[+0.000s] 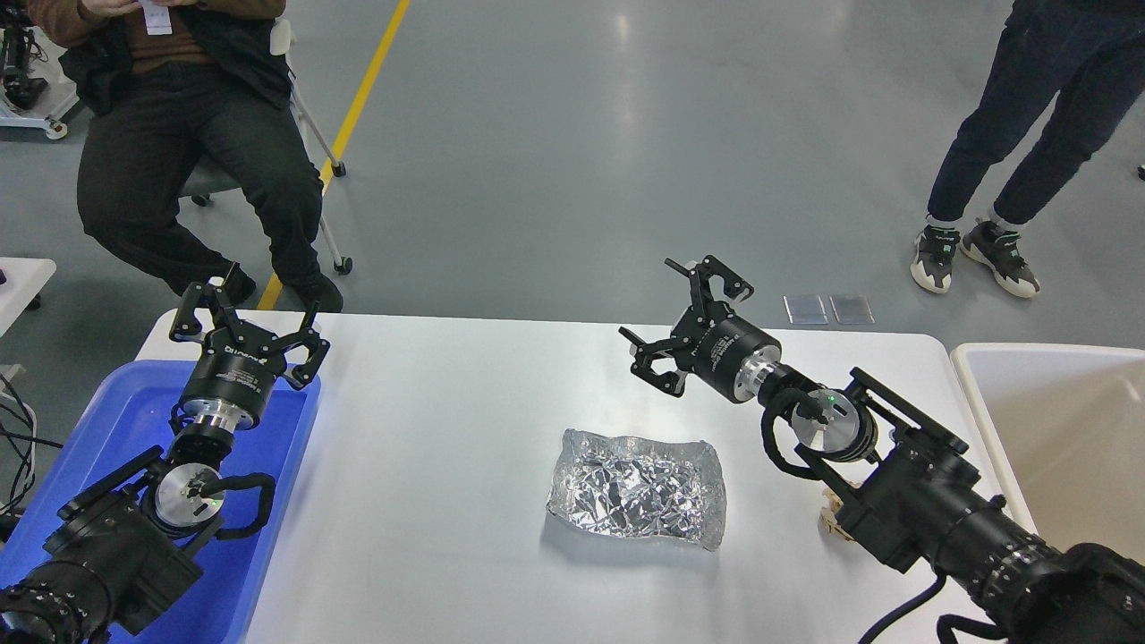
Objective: Tidy desktop
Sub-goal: 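Move the right gripper down toward the silver foil bag, then reach the right gripper to the foil bag's edge and close on it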
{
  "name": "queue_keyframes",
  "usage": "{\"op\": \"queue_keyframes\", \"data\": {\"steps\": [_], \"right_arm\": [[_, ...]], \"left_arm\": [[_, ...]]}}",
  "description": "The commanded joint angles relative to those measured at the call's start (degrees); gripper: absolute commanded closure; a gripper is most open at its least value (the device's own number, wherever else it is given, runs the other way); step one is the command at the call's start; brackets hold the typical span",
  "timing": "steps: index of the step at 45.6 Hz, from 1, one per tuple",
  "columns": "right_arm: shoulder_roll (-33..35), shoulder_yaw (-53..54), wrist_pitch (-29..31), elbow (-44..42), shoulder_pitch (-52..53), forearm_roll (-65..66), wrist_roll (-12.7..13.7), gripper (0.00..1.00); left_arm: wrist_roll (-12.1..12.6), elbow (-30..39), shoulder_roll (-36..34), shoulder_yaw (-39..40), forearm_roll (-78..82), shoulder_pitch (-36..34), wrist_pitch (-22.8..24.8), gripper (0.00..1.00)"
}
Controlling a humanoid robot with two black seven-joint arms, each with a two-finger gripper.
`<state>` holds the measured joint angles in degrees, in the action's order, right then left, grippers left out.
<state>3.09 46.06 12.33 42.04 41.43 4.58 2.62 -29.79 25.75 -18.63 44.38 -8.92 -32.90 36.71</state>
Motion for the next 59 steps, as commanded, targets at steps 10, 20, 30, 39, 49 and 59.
{"op": "queue_keyframes", "data": {"steps": [10,20,30,39,49,59], "right_arm": [[13.86,-10.99,0.59,11.83,-0.91,25.55,-1.83,0.0],[24.59,-19.42,0.85,20.18,0.58,46.73,-5.61,0.0],[26.09,-22.59,0.23,21.76,0.23,59.49,-7.1,0.0],[25.04,-25.14,-2.4,21.41,-0.82,64.06,-8.16,0.0],[24.24,-28.57,-5.04,20.45,-1.17,71.7,-11.67,0.0],[23.28,-31.47,-7.23,18.25,-1.79,75.05,-13.08,0.0]], "left_arm": [[0.0,0.0,0.0,0.0,0.04,-0.06,-0.06,0.0],[0.0,0.0,0.0,0.0,0.04,-0.06,0.03,0.0],[0.09,0.0,0.0,0.0,0.04,-0.06,0.03,0.0],[0.09,0.0,0.0,0.0,0.04,-0.06,0.03,0.0],[0.09,0.0,0.0,0.0,0.04,-0.06,0.03,0.0],[0.09,0.0,0.0,0.0,0.04,-0.06,0.03,0.0]]}}
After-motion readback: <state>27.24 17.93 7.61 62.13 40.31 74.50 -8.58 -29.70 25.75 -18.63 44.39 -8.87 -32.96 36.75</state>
